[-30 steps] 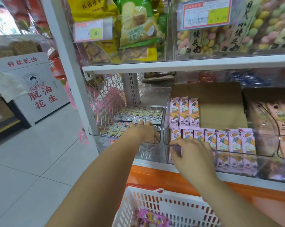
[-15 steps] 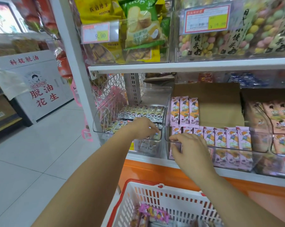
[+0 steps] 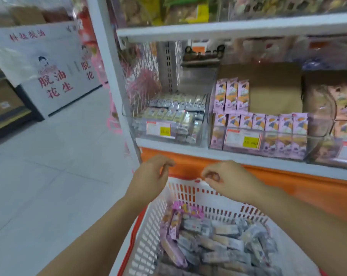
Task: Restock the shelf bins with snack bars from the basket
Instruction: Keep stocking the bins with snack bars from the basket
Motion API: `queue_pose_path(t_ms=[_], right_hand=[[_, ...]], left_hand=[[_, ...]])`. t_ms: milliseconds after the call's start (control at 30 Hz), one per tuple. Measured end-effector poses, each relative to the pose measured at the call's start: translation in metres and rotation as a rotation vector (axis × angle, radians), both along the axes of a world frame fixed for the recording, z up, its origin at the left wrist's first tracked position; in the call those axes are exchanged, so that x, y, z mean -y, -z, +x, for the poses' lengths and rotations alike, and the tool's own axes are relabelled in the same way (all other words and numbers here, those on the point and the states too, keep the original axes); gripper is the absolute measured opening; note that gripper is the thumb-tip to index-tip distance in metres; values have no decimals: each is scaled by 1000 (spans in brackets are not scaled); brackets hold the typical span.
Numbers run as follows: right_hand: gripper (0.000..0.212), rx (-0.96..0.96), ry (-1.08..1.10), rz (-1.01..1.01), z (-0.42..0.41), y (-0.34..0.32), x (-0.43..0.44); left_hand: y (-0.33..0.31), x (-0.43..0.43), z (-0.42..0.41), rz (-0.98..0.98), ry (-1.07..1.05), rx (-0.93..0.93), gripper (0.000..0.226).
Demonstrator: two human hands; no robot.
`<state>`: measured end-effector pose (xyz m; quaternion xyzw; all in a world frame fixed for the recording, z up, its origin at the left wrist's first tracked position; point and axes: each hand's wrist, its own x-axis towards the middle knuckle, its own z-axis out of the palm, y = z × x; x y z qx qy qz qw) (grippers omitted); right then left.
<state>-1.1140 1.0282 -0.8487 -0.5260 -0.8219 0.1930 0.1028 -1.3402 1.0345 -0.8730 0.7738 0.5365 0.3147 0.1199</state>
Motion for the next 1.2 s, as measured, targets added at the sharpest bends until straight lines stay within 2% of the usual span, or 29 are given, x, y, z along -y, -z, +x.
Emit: queue_pose_path(t_ms=[200, 300, 400, 500, 600, 700, 833, 900, 1000, 1133, 1200], right_hand=[[27, 170, 15, -446, 16, 104, 12], [29, 272, -16, -553, 22, 142, 13], [33, 380, -83, -647, 27, 176, 19], [48, 513, -116, -679, 31, 206, 28], [51, 652, -204, -520, 34, 225, 33], [45, 699, -245, -382, 36, 234, 36], [34, 615, -181, -385, 33, 221, 34], [31, 443, -76, -467, 31, 205, 27], [26, 208, 30, -604, 26, 172, 17], [22, 129, -10, -607, 15, 96, 11], [23, 120, -31, -534, 11, 55, 10]], left_hand=[[81, 23, -6, -219, 65, -181, 26], [124, 30, -1, -398, 139, -343, 29], [165, 37, 5, -612, 220, -527, 44], [196, 47, 4, -743, 265, -694, 57], [212, 52, -1, -766, 301, -769, 58], [216, 54, -1, -788, 294, -757, 54], [210, 52, 2, -826, 292, -730, 60], [200, 51, 1, -848, 273, -638, 59], [168, 45, 3, -875, 227, -414, 46], [102, 43, 9, -823, 229, -286, 30], [70, 46, 10, -726, 171, -122, 21]])
